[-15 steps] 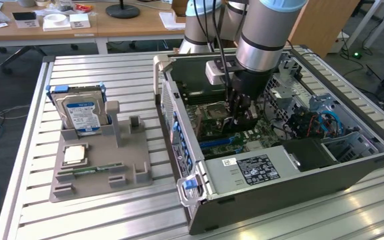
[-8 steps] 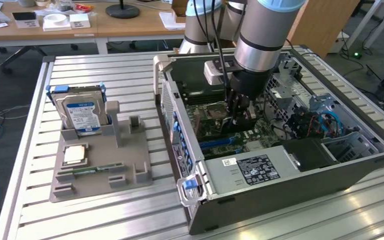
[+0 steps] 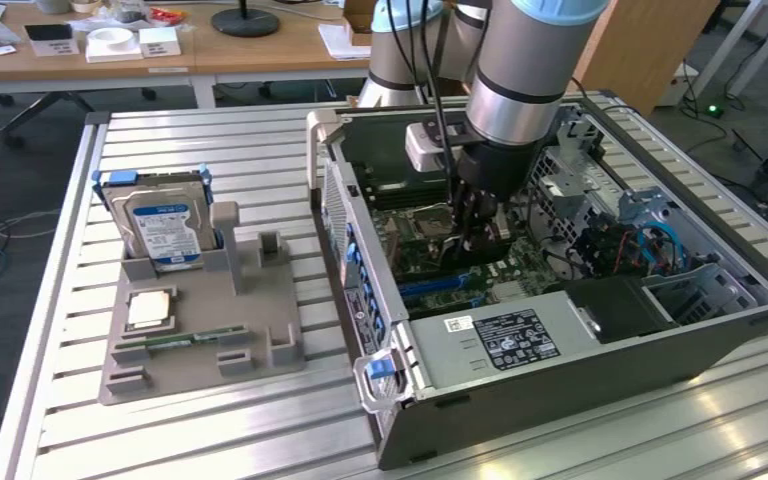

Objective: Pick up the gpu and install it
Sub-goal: 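Insert the gpu into the slot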

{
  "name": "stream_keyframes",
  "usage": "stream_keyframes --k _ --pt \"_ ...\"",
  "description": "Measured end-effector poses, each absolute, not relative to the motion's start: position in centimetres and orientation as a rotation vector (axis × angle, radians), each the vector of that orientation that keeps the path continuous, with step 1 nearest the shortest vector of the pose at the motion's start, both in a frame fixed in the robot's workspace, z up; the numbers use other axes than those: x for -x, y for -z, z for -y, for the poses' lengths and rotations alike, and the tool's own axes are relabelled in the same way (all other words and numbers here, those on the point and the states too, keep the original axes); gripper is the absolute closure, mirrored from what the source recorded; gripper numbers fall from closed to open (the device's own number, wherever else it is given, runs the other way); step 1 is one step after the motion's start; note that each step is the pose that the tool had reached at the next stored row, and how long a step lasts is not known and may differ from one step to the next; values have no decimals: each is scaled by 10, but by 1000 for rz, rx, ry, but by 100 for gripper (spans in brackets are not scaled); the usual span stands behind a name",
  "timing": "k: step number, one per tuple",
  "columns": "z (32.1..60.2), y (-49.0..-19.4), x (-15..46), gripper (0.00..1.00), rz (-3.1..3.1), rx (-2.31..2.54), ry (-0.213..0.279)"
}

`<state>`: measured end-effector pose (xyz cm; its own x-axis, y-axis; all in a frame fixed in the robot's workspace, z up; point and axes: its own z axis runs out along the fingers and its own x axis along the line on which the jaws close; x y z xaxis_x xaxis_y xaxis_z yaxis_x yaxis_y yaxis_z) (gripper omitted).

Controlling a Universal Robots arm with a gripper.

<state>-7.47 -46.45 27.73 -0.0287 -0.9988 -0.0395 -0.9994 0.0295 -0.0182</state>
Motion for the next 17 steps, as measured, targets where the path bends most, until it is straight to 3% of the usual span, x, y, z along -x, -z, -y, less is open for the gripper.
stream_keyframes --k 17 --pt "466 -277 85 74 -2224 2160 -22"
